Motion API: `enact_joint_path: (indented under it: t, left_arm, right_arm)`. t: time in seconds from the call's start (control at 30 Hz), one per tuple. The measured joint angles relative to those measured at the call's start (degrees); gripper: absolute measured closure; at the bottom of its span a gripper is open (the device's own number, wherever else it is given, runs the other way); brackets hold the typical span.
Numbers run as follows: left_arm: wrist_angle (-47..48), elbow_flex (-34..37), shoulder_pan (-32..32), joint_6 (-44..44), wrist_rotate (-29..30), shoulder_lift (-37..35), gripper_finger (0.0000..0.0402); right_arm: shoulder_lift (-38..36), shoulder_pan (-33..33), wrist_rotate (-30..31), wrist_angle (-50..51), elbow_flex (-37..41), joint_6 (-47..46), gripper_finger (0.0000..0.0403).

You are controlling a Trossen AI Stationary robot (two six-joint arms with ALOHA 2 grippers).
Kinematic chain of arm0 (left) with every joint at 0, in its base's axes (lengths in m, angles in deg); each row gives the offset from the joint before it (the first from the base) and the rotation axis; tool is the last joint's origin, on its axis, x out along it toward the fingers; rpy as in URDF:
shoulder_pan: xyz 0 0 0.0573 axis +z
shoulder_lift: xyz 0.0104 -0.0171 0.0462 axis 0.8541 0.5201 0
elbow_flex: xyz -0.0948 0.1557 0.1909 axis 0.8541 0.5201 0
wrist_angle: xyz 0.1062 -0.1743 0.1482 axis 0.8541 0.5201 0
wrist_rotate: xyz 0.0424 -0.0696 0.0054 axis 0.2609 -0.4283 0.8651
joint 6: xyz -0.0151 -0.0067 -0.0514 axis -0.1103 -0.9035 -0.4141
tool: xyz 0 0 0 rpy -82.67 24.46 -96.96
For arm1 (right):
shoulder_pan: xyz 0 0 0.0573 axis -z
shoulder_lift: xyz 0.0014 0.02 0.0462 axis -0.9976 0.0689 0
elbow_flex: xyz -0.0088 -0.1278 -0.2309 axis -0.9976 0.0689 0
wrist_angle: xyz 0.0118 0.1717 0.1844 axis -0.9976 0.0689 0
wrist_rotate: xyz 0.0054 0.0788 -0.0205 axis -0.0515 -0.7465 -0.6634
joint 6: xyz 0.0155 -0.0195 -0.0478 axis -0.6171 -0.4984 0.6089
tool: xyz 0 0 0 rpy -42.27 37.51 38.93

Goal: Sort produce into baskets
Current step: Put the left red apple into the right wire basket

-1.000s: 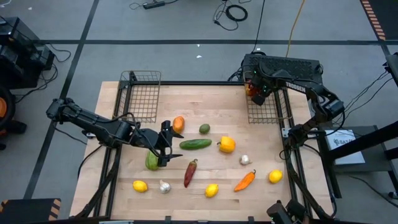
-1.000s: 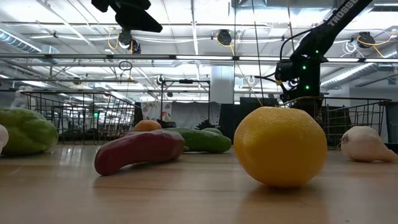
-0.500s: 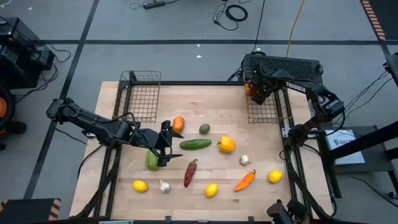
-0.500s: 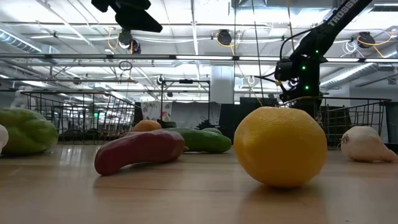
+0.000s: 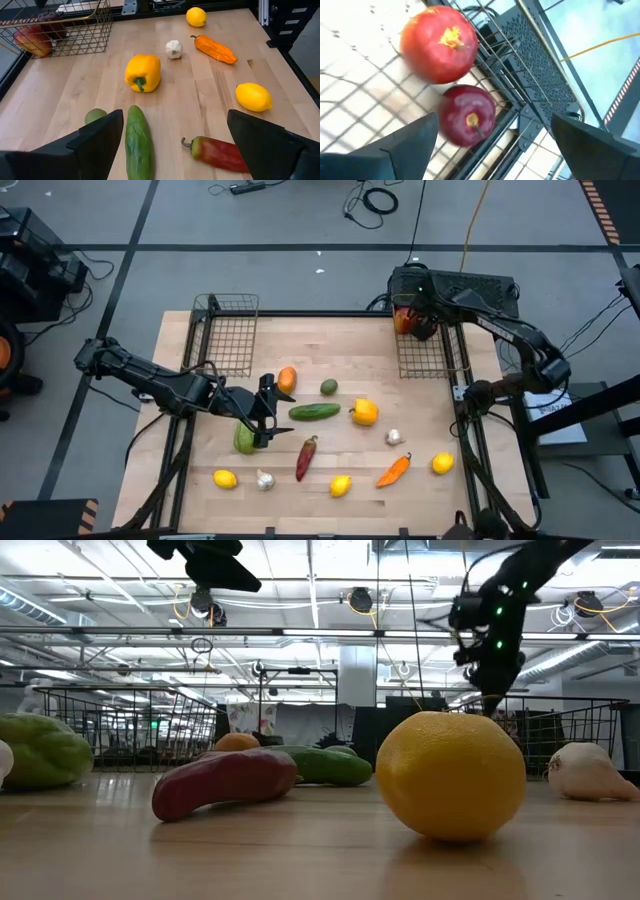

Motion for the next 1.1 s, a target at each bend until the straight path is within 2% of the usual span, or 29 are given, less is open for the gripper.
enact_joint_path:
  t: [0.13,0.3,0.5,0.83,1.1]
  left_arm:
    - [-0.02,0.00,-0.01,0.00,0.00,0.00,0.0041]
    - [-0.57,0.00,0.00,0.09,-0.02,0.00,0.0041]
    - [-1.46,0.00,0.00,0.11,-0.02,-0.02,0.0041]
    - [-1.48,0.00,0.00,0.04,-0.02,-0.02,0.0041]
    - [-1.26,0.00,0.00,0.11,-0.02,-0.02,0.0041]
  right_arm:
    - [-3.23,-1.82,-3.49,6.14,-0.11,-1.68,0.0028]
    - [-4.78,-4.93,-3.66,12.05,-0.11,-3.51,0.0046]
    - [-1.45,-6.51,-3.45,11.98,-0.09,-9.37,0.0123]
    - [6.74,-6.52,-3.36,11.94,-0.09,-10.06,0.0255]
    - [11.45,-6.27,-2.83,11.38,-0.06,-10.15,0.0314]
